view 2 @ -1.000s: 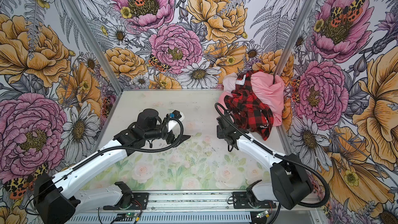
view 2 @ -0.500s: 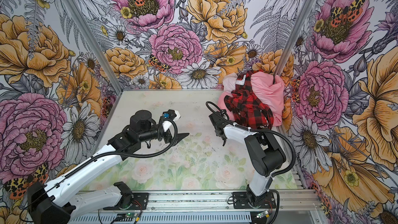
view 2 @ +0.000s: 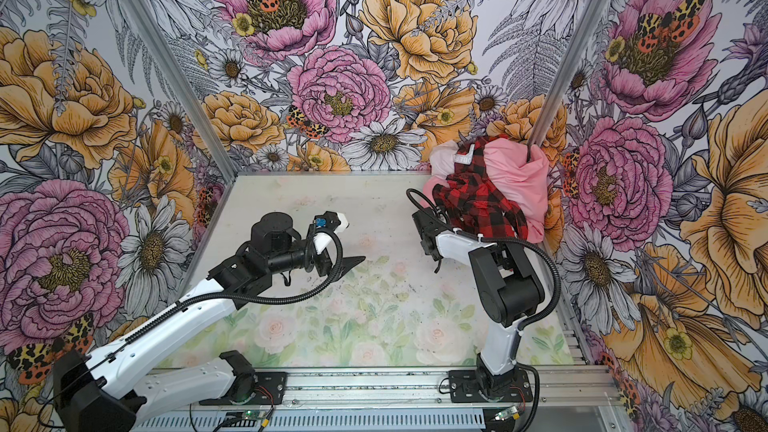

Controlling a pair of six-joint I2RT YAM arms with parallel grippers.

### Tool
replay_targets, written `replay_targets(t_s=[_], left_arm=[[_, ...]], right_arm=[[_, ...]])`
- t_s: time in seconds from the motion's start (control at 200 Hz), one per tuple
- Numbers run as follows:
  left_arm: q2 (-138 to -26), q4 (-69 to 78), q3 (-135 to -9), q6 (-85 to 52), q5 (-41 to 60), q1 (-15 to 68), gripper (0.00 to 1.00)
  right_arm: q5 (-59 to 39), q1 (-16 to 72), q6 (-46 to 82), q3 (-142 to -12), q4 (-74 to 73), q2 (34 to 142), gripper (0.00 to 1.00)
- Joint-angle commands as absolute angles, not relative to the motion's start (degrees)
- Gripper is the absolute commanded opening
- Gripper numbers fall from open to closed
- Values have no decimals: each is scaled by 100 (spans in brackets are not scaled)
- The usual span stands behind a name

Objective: Pick out a specific cloth from the pile
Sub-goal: 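Reach the right gripper into the pile and grasp the blue garment, then lift the blue garment high out of the pile with the right gripper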

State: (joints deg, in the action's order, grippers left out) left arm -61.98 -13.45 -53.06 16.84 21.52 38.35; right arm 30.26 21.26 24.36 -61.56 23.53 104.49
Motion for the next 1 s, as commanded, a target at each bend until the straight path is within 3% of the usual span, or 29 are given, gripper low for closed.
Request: replay_targets(t_s=[0.0,0.125,0.425,0.545,0.635,0.806,0.996], left_arm=[[-6229,-1228,-5248,1613,2222,3797,99],[-6226,-1225,-5256,1590,2224,3797,99],[-6157,-1227,-5247,1608,2220,3823,99],[-6117,-1228,-5247,1617,2210,3833,99],[-6091,-1225,-5239,1626,2187,3832,99],[-6027,-1229,-5239,1626,2198,3841,99],[-6005,-1226,-5269,1622,2097,3850,99]], right_arm=[[2993,2096,2411,-6421,2287,10594,44],[2891,2068,2368,-6537,2337,10704,36],[2783,2061,2338,-6916,2713,11047,35],[2854,2061,2394,-6856,2699,10959,19],[2773,2097,2280,-6823,2711,10754,0],[3182,2246,1916,-6955,3053,9687,0],[3600,2154,1253,-8057,3677,8387,0]])
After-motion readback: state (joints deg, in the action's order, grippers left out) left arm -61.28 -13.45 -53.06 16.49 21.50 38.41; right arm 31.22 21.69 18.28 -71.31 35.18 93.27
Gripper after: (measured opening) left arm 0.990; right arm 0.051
